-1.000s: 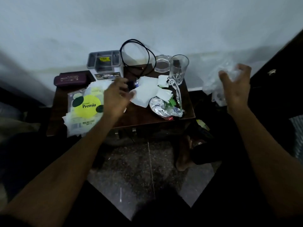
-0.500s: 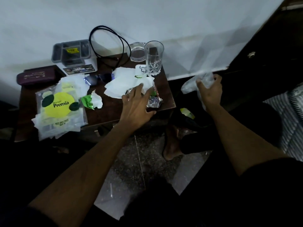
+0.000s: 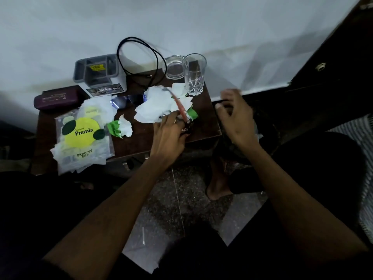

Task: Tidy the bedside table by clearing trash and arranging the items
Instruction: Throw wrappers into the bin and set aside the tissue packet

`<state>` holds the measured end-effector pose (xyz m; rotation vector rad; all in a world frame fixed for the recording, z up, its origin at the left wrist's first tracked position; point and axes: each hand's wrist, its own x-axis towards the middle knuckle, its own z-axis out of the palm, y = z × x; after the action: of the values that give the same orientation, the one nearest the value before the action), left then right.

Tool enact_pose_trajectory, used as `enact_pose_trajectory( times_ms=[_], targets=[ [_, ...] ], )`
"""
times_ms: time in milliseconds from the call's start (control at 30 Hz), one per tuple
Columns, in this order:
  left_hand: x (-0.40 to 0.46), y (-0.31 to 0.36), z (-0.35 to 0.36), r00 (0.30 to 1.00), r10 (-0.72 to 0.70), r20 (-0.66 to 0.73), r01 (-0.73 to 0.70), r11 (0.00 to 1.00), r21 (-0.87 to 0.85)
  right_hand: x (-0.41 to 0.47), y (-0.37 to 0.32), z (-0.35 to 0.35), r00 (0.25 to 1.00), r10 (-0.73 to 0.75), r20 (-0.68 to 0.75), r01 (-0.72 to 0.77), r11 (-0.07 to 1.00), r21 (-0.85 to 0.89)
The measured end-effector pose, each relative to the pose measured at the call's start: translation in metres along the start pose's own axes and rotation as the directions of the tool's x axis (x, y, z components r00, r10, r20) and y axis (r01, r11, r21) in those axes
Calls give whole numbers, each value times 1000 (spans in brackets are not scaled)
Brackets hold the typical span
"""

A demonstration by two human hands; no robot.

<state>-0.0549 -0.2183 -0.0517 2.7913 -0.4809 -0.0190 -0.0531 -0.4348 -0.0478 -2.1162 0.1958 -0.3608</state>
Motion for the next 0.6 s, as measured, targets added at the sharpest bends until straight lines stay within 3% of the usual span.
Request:
enact_pose_trajectory(
  times_ms=[167, 333, 600],
  targets=[
    [4, 2, -4, 986, -87, -145, 49, 966, -252, -25, -22, 34, 975, 53, 214, -76, 992, 99],
    [5, 1, -10, 960, -122, -253, 28, 939, -344, -17, -17, 41, 972, -33, 233, 35, 999, -4],
    [4, -7, -13, 968, -81, -237, -20, 917, -398, -1, -18, 57, 921, -53, 385, 129, 976, -174]
  ],
)
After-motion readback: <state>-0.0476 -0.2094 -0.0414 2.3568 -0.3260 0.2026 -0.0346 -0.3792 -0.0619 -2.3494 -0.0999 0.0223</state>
